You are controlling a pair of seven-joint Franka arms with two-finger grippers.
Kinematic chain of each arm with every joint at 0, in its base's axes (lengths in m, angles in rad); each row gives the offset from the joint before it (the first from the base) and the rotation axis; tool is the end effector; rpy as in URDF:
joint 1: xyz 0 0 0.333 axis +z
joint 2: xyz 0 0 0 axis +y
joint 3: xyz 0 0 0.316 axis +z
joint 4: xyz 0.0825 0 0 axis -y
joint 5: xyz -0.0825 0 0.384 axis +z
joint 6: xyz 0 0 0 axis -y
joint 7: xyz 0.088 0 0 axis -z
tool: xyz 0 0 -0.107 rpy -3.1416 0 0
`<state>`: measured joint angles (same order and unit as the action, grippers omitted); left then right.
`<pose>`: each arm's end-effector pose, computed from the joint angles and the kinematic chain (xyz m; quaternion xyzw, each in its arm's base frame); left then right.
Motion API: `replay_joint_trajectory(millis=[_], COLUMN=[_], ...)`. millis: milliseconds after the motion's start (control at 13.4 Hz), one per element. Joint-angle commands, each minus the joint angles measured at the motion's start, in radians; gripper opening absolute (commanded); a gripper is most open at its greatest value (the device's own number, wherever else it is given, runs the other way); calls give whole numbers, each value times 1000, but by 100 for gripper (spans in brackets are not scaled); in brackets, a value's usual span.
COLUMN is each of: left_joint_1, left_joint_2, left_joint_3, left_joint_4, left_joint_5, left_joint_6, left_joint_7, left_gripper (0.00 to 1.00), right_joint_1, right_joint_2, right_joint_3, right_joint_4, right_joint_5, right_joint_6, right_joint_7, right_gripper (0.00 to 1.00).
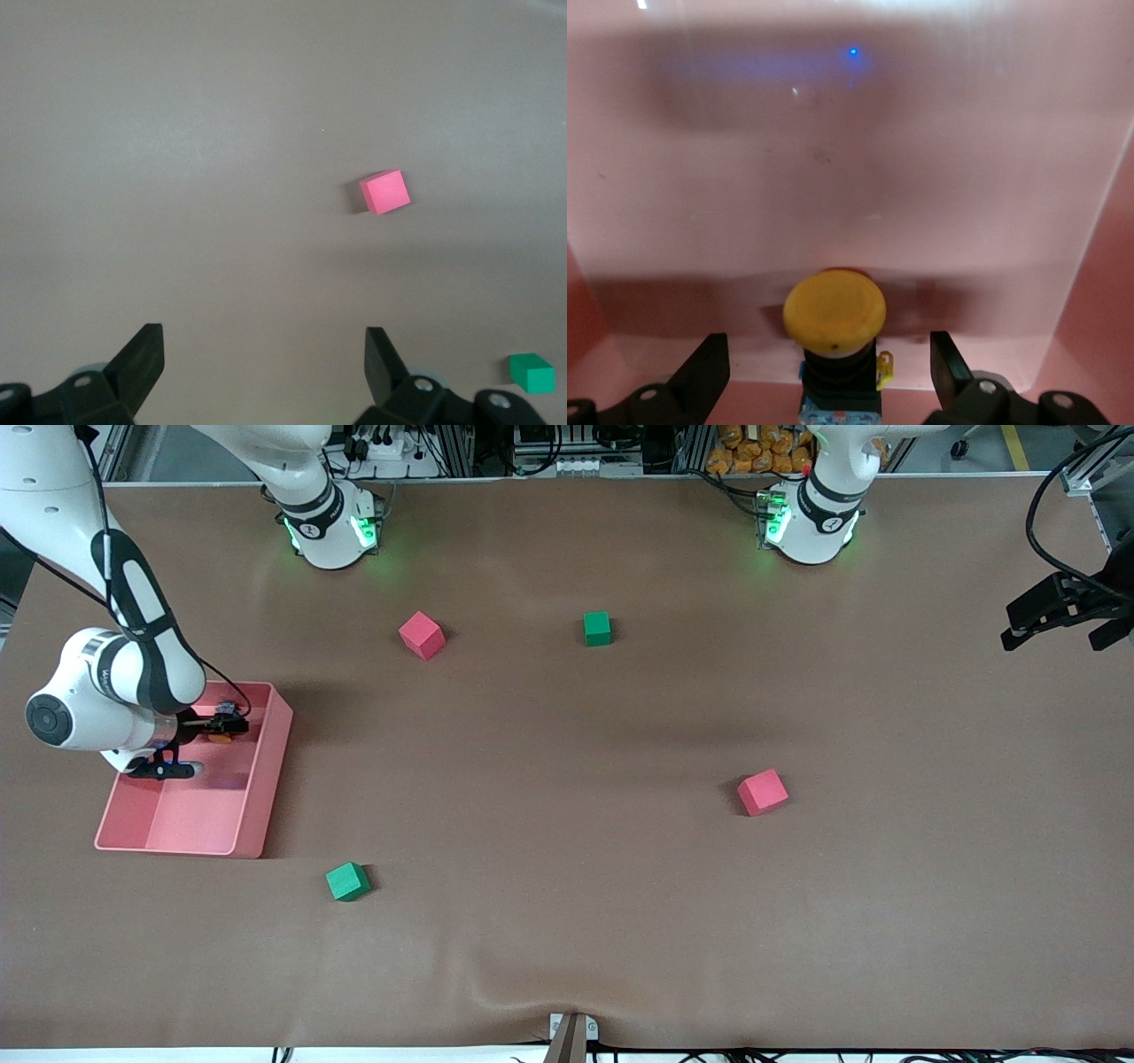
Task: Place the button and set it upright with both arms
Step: 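Reach the right gripper down into the pink tray over the button, then close the right gripper on the yellow button's base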
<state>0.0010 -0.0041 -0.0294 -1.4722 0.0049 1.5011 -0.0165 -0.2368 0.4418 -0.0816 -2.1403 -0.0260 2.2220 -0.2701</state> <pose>0.5460 -0.0150 0.6667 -0.9998 0.0057 -0.0166 0.0021 0.5010 -0.1676 0.1714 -0.9835 0.0134 0.1785 0.0263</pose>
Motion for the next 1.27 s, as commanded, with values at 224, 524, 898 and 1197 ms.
replay_joint_trajectory(millis=[224,524,898,1197], left_joint_1=[1,4,4,1], left_joint_2=[7,10,12,13], left_joint_3=[-3,-3,-3,-3], left_joint_4=[10,10,10,12], left_joint_5=[-13,-13,-13,-13], left_joint_6=[-9,-9,-9,-9], left_joint_7=[12,17,17,13], left_gripper=[100,100,100,100], right_joint_1=[-24,-29,-26,-19], right_joint_2=[-8,-5,-31,-48], right_joint_3=[14,14,16,16], right_joint_4=[-35,-38,-3,170], right_joint_5=[-12,-2,0,0], right_joint_6=[4,4,-40,-247], right_joint_7=[-15,-20,-35,-72], right_gripper=[81,5,2,2])
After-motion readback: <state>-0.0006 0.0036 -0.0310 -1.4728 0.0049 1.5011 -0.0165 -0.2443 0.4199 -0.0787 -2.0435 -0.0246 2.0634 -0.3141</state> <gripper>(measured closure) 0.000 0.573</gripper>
